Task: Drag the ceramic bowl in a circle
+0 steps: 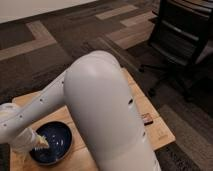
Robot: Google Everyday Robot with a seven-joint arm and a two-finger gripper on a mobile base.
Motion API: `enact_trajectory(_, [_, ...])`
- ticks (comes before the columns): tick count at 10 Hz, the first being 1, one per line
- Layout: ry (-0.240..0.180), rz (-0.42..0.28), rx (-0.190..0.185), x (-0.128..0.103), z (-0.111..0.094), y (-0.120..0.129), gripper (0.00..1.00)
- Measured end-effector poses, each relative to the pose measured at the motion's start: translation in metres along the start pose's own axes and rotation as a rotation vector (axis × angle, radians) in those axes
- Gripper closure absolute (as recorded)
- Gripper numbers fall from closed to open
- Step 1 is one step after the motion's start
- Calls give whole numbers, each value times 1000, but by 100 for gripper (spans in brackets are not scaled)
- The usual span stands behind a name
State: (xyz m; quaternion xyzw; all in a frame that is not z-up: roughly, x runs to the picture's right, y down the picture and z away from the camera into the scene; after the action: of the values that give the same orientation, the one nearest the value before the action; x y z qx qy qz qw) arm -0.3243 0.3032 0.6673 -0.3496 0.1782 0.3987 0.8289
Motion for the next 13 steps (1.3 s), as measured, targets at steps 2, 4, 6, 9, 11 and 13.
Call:
enact_trajectory(2, [23, -75, -18, -14, 8, 22, 35])
enact_trajectory(4, [65, -234, -35, -35, 10, 73, 35])
enact_trajectory(6, [121, -475, -24, -55, 5, 137, 35])
enact_trajectory(9, [153, -838, 51, -111, -16, 229, 35])
enact_trajectory(11, [130, -948, 98, -144, -35, 264, 35])
enact_trajectory(13, [102, -950, 128, -164, -52, 271, 35])
